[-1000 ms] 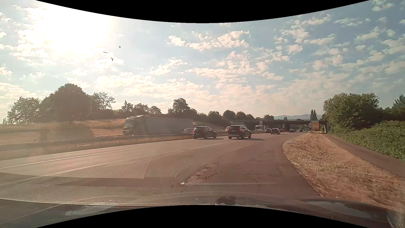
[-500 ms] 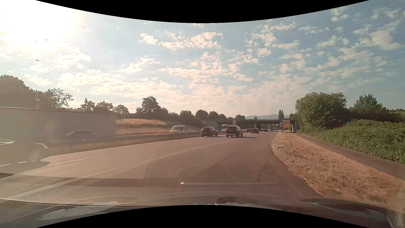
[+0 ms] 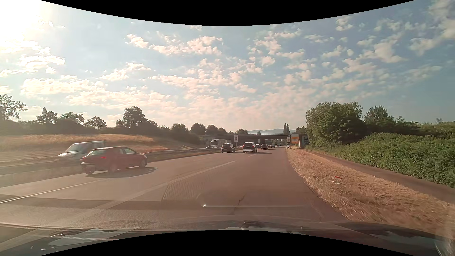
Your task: Follow the waypoints while adhering to traffic rules and regulations
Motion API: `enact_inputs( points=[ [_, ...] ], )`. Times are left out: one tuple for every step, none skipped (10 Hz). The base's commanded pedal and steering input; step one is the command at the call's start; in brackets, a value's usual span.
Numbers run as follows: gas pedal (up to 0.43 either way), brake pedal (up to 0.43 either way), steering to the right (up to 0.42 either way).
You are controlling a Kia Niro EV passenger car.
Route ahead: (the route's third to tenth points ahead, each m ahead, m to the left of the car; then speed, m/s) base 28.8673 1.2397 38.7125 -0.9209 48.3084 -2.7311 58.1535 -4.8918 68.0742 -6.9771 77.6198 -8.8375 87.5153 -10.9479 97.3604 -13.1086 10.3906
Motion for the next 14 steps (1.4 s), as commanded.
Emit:
enact_inputs(
  points=[
    [0.299, 0.000, 0.089],
    [0.299, 0.000, 0.084],
    [0.299, 0.000, 0.081],
    [0.299, 0.000, 0.076],
    [0.299, 0.000, 0.069],
    [0.299, 0.000, 0.061],
    [0.299, 0.000, 0.052],
    [0.299, 0.000, 0.041],
    [0.299, 0.000, 0.035],
    [0.299, 0.000, 0.031],
    [0.299, 0.000, 0.030],
    [0.299, 0.000, 0.029],
    [0.311, 0.000, 0.026],
    [0.311, 0.000, 0.021]
  ],
)
